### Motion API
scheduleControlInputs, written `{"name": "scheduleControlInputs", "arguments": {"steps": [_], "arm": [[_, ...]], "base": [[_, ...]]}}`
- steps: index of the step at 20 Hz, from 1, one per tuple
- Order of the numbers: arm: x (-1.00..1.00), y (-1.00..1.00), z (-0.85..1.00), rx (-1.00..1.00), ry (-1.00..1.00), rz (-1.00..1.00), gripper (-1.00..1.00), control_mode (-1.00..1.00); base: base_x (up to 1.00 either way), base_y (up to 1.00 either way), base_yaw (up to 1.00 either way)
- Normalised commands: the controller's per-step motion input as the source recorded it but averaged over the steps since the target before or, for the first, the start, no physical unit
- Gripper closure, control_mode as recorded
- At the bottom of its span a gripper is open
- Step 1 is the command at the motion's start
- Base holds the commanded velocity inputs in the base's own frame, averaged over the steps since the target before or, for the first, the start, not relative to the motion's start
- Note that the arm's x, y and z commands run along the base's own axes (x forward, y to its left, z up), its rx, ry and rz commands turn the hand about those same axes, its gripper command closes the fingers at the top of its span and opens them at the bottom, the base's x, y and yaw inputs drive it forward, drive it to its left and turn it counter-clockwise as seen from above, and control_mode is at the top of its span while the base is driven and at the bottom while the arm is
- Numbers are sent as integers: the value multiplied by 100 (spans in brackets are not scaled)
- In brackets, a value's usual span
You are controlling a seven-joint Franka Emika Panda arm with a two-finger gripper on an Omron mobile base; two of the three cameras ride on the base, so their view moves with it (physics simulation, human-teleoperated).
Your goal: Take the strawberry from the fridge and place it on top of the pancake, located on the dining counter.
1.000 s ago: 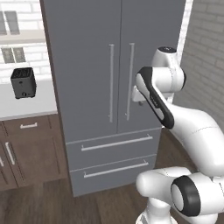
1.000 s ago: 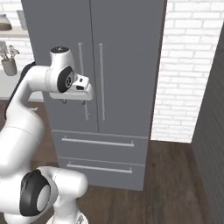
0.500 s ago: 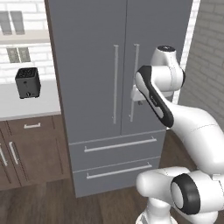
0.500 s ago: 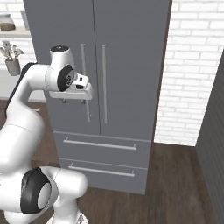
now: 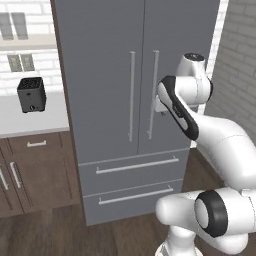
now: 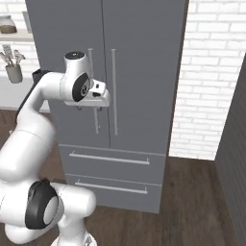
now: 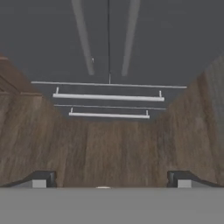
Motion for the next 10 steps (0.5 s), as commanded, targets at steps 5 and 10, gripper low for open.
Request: {"name": "scheduleControlInputs", "arguments": {"steps": [5, 10], "arm": [[97, -6, -24, 0, -27, 0, -100, -100], [99, -7, -40, 0, -33, 0, -100, -100]], "base": [[0, 0, 0], [0, 0, 0]]}}
